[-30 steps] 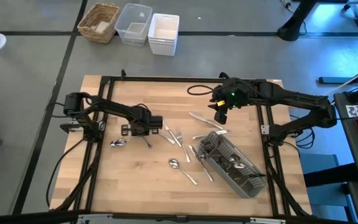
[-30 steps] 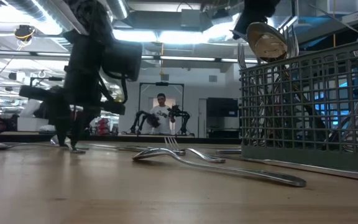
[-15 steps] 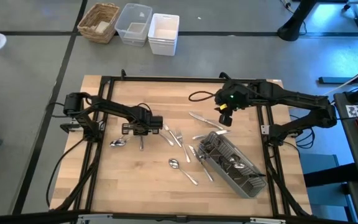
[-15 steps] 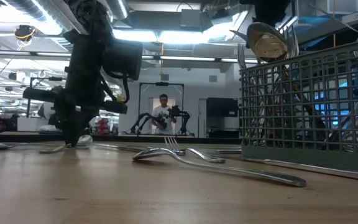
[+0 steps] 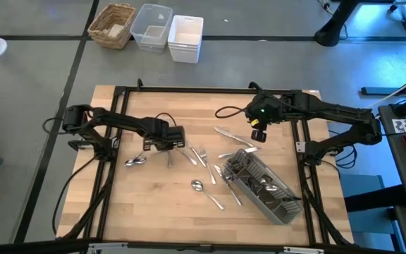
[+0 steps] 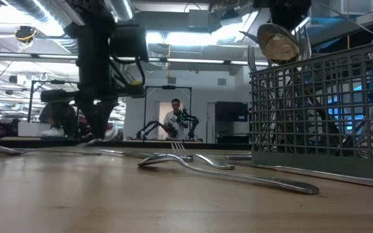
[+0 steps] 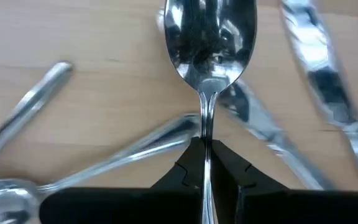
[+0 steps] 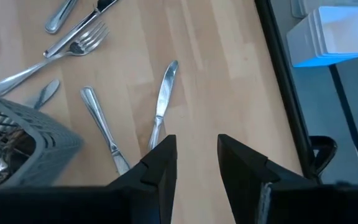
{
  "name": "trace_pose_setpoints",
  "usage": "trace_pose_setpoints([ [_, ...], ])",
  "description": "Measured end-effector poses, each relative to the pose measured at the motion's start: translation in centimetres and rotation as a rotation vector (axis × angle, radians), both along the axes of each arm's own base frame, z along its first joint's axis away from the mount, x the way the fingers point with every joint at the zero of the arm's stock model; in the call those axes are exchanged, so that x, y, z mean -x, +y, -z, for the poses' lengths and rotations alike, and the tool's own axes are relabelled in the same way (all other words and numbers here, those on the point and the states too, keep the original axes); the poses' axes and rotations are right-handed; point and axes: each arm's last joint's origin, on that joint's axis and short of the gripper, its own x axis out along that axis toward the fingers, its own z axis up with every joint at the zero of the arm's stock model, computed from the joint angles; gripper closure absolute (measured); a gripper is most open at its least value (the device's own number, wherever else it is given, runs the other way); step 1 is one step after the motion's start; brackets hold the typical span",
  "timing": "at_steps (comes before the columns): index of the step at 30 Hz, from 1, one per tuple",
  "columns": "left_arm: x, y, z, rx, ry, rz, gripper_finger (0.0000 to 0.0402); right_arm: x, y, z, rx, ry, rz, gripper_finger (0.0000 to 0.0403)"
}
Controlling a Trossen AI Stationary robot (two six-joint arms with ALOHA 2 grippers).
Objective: Sort silverware
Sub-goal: Put the silver spoon into the gray silverware basket
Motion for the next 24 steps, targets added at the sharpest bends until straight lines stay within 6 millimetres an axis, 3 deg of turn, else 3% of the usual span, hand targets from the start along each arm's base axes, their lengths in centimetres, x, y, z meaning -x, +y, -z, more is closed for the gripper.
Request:
trace_pose_setpoints([
  [7, -1.5, 0.0, -2.0, -0.049, -0.247, 0.095, 0.0399, 0.0, 0.0, 0.0, 0.030, 0.016, -0.034, 0.0284],
  [14, -3.2, 0.2, -6.3, -0.186, -0.634, 0.230, 0.0399, 0.0, 0.0, 0.0, 0.034, 0.024, -0.042, 0.0284],
  [20, -4.9, -0.5, -10.8, -0.386, -1.060, 0.336, 0.0398, 0.2, 0.0, 0.1, 0.032, 0.038, -0.043, 0.0284],
  [24, -5.6, -1.7, -12.8, -0.603, -1.231, 0.392, 0.0398, 0.2, -0.2, 0.1, 0.091, 0.051, -0.009, 0.0284],
])
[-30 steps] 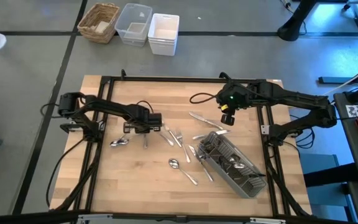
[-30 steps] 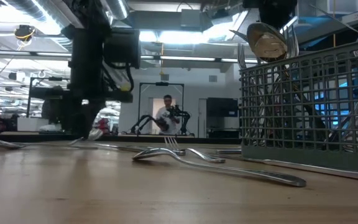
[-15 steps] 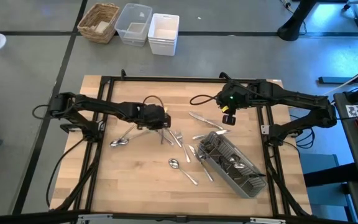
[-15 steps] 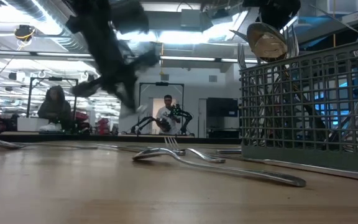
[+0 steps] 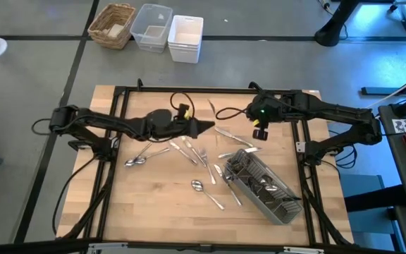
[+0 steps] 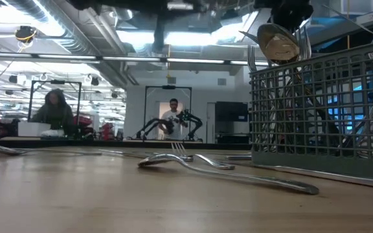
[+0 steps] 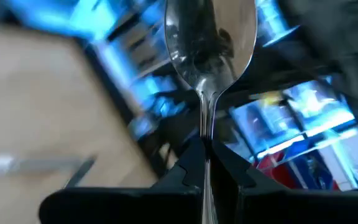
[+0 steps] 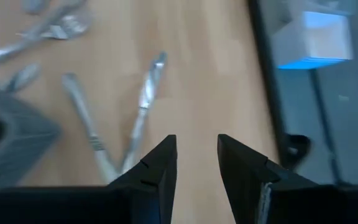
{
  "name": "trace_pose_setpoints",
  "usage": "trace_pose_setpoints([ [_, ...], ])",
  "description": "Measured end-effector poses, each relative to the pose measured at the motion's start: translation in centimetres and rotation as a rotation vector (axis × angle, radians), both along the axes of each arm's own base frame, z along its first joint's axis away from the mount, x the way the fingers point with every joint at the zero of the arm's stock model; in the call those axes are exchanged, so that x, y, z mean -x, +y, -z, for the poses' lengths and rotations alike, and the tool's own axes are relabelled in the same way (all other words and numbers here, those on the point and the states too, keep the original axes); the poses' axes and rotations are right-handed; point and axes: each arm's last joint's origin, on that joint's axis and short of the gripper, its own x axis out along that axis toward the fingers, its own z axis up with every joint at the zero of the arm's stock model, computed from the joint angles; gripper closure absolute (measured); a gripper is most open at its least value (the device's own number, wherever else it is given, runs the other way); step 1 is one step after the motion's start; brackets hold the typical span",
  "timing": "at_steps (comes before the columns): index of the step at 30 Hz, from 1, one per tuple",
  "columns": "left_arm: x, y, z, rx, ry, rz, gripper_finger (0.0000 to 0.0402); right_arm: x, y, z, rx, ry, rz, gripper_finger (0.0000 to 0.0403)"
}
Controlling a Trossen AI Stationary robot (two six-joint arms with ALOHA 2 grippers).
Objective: Sort silverware
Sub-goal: Put the silver spoon into the gray silverware basket
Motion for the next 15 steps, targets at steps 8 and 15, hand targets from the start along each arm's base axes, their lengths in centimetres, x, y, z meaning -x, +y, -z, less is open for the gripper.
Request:
trace_pose_setpoints([
  [8, -2.0, -3.5, -0.3, -0.299, -0.111, -0.087, 0.0398, 1.3, -0.1, -0.6, 0.104, 0.032, 0.064, 0.0284],
  [15, -6.6, -6.3, 0.8, -0.549, -0.073, -0.037, 0.0398, 3.7, 0.3, -2.3, 0.110, -0.053, 0.068, 0.0284],
])
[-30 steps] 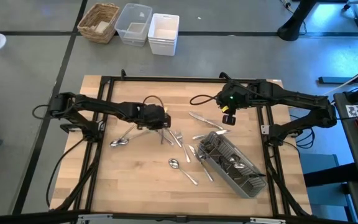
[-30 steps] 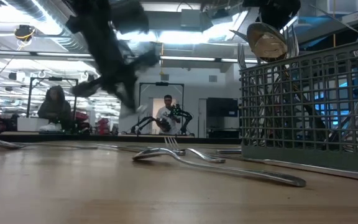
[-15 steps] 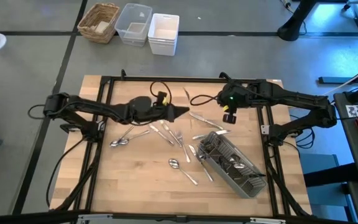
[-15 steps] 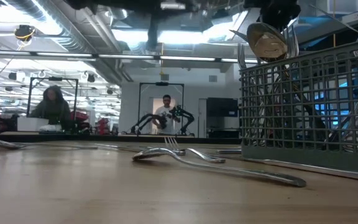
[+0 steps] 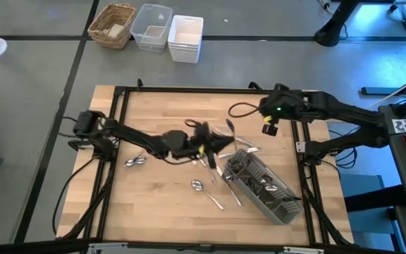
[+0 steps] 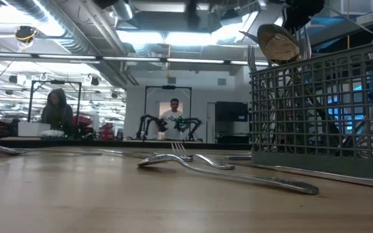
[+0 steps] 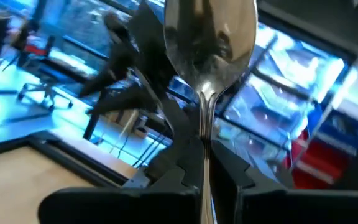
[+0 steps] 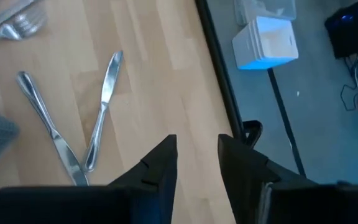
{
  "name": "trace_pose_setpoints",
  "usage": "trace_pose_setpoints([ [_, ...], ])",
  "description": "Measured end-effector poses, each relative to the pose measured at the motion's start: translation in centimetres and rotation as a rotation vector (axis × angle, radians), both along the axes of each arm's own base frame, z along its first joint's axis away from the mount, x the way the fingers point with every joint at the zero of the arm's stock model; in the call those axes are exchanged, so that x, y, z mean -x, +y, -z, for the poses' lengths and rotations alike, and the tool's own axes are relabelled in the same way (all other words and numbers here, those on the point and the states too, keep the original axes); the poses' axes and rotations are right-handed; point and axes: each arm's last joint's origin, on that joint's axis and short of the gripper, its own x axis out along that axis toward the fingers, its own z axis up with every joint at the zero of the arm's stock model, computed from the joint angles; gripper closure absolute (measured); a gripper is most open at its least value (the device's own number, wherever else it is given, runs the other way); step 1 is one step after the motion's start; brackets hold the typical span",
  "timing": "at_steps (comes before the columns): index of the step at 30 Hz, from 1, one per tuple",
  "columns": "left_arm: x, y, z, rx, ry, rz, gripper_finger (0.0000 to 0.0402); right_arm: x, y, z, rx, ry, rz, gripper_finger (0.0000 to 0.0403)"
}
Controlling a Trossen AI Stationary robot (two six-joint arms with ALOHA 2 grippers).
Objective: Sort silverware
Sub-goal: Put the silver spoon into the gray silverware basket
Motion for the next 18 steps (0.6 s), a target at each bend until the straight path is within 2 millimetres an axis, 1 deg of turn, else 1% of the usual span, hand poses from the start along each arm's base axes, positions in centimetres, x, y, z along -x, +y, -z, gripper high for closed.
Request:
trace_pose_setpoints([
  [3, -1.8, -1.1, 0.7, -0.068, 0.019, 0.074, 0.0395, 1.1, 0.2, -0.7, 0.007, -0.041, 0.000, 0.0284],
  [6, -3.1, -2.1, 1.5, -0.133, 0.037, 0.115, 0.0395, 1.9, 0.4, -1.2, 0.011, -0.072, -0.001, 0.0284],
  [11, -4.3, -3.1, 3.3, -0.194, 0.080, 0.130, 0.0395, 2.9, 0.5, -1.8, 0.015, -0.108, 0.001, 0.0284],
  [18, -5.7, -4.1, 6.3, -0.209, 0.144, 0.150, 0.0391, 3.1, 0.6, -1.9, -0.009, -0.129, 0.010, 0.0284],
])
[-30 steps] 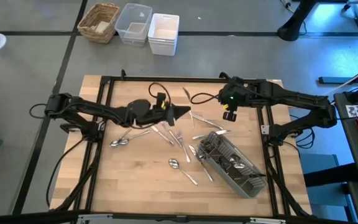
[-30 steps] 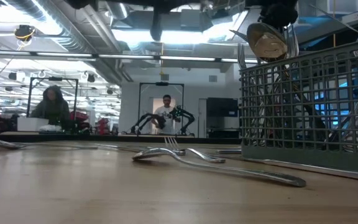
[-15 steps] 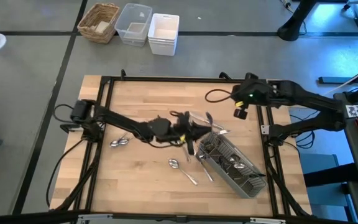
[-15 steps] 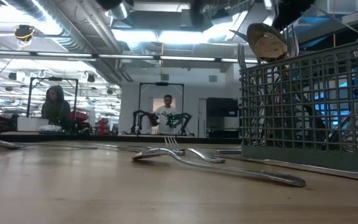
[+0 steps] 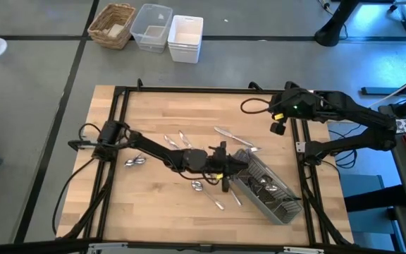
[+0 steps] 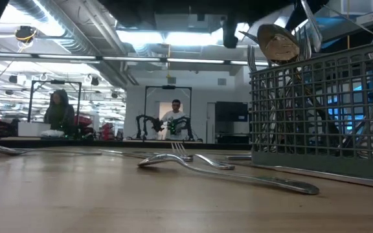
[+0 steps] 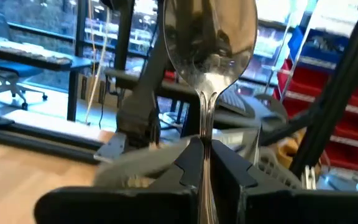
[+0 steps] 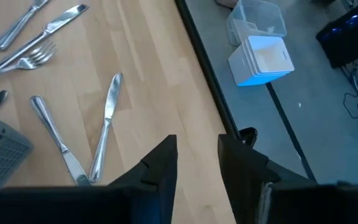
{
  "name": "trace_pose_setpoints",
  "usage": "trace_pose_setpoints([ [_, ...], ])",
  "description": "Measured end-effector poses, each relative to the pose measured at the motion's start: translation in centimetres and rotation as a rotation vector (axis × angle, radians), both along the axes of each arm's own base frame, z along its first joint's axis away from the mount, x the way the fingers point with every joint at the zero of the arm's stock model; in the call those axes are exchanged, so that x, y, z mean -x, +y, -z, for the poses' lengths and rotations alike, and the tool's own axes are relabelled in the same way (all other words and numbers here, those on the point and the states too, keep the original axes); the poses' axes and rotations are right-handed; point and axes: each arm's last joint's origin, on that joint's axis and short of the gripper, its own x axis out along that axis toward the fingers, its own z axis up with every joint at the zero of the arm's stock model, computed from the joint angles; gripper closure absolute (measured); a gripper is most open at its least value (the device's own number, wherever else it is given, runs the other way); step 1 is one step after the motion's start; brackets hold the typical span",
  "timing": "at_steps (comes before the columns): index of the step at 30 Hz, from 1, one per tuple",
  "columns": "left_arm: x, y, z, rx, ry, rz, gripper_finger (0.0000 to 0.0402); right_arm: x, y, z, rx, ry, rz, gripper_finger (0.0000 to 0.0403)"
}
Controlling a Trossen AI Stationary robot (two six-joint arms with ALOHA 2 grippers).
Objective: Sort silverware
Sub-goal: Put the silver spoon into the gray silverware basket, then put the silver table knife into the gray silverware basket
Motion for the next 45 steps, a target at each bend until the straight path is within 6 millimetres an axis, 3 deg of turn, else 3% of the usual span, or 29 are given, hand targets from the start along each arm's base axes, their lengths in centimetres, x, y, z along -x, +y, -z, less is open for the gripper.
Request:
trace_pose_setpoints([
  [6, -0.3, -0.4, 1.3, 0.002, 0.045, 0.007, 0.0386, 0.0, 0.1, 0.0, -0.019, -0.003, -0.019, 0.0284],
  [12, -0.3, -0.2, 1.3, 0.097, 0.056, -0.017, 0.0342, 0.0, 0.1, 0.0, -0.019, -0.003, -0.019, 0.0284],
  [19, -0.3, -0.2, 1.6, 0.030, 0.080, -0.019, 0.0291, 0.0, 0.1, 0.0, -0.046, -0.022, 0.008, 0.0284],
  [22, -0.2, -0.2, 1.3, -0.023, 0.073, -0.022, 0.0286, 0.0, 0.3, 0.2, -0.142, -0.039, -0.009, 0.0284],
  [28, 0.7, 0.3, -2.2, -0.182, 0.004, -0.042, 0.0295, -0.5, 0.9, 1.3, -0.385, -0.010, -0.068, 0.0284],
  [34, 2.6, 2.5, -6.8, -0.291, -0.024, -0.103, 0.0305, -1.9, 0.6, 4.2, -0.424, 0.103, -0.063, 0.0284],
  [40, 6.4, 6.8, -10.3, -0.184, 0.201, -0.168, 0.0306, -3.1, -1.2, 7.5, -0.514, 0.199, -0.012, 0.0284],
  [45, 9.8, 10.8, -11.0, -0.107, 0.427, -0.254, 0.0306, -3.7, -3.0, 10.0, -0.599, 0.195, 0.032, 0.0284],
])
